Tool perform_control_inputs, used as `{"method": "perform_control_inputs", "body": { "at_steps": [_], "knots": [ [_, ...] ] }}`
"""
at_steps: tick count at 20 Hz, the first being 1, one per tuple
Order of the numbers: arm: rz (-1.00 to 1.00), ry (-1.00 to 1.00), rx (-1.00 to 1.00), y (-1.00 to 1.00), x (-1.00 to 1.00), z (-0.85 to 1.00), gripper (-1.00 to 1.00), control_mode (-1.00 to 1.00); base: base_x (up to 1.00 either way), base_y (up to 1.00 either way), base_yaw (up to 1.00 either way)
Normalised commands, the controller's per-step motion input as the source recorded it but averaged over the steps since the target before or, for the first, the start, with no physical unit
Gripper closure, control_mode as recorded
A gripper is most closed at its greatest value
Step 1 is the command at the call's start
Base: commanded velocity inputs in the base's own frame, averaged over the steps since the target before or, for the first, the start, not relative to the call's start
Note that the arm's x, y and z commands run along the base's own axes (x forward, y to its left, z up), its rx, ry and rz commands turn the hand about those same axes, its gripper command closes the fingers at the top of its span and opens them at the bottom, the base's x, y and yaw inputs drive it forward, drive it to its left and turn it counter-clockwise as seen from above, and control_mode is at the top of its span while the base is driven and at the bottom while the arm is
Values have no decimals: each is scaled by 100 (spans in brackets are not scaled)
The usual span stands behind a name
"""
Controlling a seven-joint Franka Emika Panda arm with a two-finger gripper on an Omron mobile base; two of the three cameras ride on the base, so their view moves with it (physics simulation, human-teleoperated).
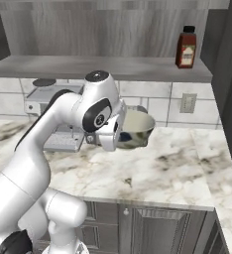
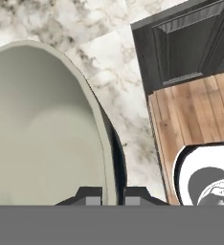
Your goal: Pick the mug and place it in the sink. Pick the bowl and place it in the open cabinet and then close the cabinet.
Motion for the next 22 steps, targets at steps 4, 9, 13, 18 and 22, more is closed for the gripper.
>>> {"method": "perform_control_inputs", "body": {
  "at_steps": [4, 9, 13, 18, 22],
  "knots": [
    [1, -22, 0, 0, -29, 37, 100, -100, 0, 0, 0],
    [2, -11, 0, 15, -6, 36, 100, -100, 0, 0, 0],
    [5, -2, 0, 17, 0, 39, 100, -100, 0, 0, 0],
    [4, 0, -2, 8, 0, 49, 100, -100, 0, 0, 0],
    [5, 0, 0, 0, 0, 40, 100, -100, 0, 0, 0]
  ]
}}
